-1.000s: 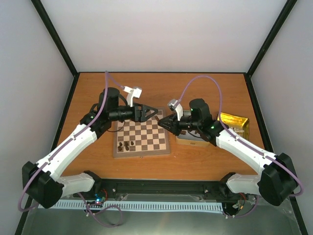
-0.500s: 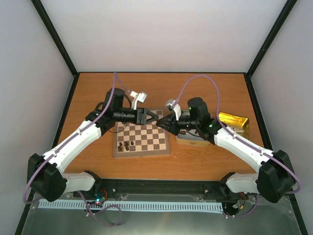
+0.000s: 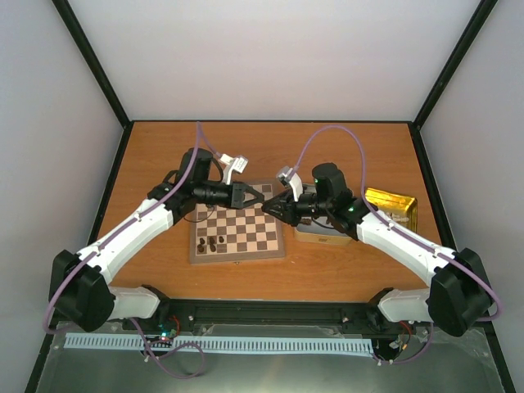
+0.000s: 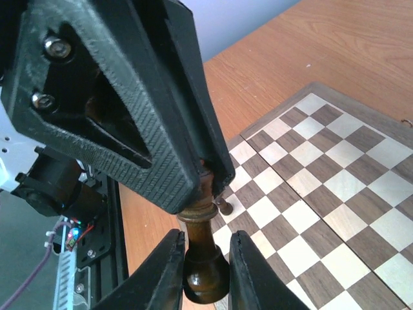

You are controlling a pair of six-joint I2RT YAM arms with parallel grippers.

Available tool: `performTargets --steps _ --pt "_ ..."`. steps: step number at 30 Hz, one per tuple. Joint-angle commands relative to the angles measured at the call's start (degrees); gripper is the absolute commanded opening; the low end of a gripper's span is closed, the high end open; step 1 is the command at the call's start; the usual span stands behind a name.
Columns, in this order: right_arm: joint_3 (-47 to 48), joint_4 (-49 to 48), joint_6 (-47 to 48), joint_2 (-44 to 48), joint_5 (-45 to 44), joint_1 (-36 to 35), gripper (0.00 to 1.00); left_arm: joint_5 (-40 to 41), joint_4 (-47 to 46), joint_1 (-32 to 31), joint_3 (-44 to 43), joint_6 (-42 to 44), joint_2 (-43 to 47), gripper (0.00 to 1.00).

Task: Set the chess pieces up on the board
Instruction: Place the chess piece on the chessboard.

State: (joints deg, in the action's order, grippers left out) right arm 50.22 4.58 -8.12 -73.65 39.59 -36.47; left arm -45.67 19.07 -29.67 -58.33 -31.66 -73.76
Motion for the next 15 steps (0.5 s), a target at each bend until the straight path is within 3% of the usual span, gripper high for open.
performTargets --steps 1,3,6,9,15 --pt "1.71 -1.61 -1.68 -0.35 -0.83 -0.62 0.26 3.16 1.24 -0.60 0.36 3.18 0.18 0.02" --pt "1.16 -1.20 -3.20 -0.07 -3.30 -0.62 0.43 7.54 2.14 -0.70 1.01 5.00 0.96 0.01" --pt "-0.42 0.10 -4.23 0.63 -8.41 -0.62 0.60 19.38 5.32 -0.73 1.86 8.42 2.66 0.01" --pt "-2.58 1.13 -6.12 1.66 -14.14 -0.55 0.66 30.07 7.26 -0.81 4.75 10.49 4.41 0.01" --pt "-5.15 0.90 -10.52 2.46 -20.98 -0.53 0.67 43.54 7.01 -5.28 10.94 10.36 6.74 0.01"
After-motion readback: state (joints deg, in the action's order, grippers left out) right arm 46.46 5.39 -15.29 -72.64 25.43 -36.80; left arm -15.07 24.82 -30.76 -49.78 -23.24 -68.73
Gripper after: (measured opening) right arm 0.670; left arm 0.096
